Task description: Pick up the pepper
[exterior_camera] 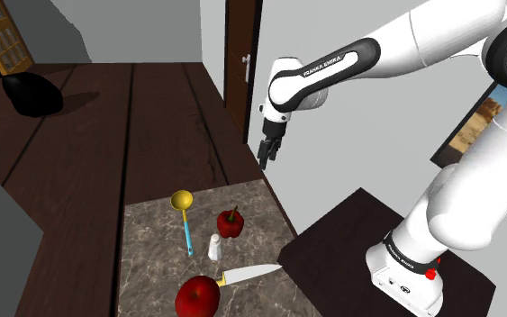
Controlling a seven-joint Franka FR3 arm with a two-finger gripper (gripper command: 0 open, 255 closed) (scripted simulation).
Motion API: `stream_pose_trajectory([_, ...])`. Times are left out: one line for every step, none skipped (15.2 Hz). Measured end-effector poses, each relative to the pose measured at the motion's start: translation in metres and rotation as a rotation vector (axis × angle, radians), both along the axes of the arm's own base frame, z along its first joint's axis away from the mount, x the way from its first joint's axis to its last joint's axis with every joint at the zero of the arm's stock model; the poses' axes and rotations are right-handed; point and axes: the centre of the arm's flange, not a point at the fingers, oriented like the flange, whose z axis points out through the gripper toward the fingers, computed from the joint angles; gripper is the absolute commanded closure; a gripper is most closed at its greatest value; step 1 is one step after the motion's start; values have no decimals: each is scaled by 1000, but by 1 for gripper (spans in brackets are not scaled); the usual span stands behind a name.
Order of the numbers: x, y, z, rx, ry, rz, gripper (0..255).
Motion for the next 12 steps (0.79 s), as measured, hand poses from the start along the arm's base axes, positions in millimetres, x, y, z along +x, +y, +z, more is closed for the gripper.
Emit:
stream_pose_trajectory([5,9,-10,8,10,11,0])
stream_pose_trajectory([11,17,-20,16,20,23,0])
stream_pose_trajectory([11,24,-27,24,31,34,0])
stream_pose_trajectory([16,34,-41,33,39,45,0])
stream_pose_trajectory([19,42,-54,41,51,56,0])
stream_pose_trajectory([21,49,-64,49,62,67,0])
stream_pose_trajectory([24,56,-74,57,73,78,0])
stream_pose_trajectory([26,64,-83,66,83,89,0])
stream_pose_trajectory([30,72,-95,74,92,101,0])
stream_pose_trajectory([28,81,-107,82,103,112,0])
stream_pose_trajectory([29,89,-117,90,114,123,0])
stream_pose_trajectory([33,98,-125,98,124,134,0])
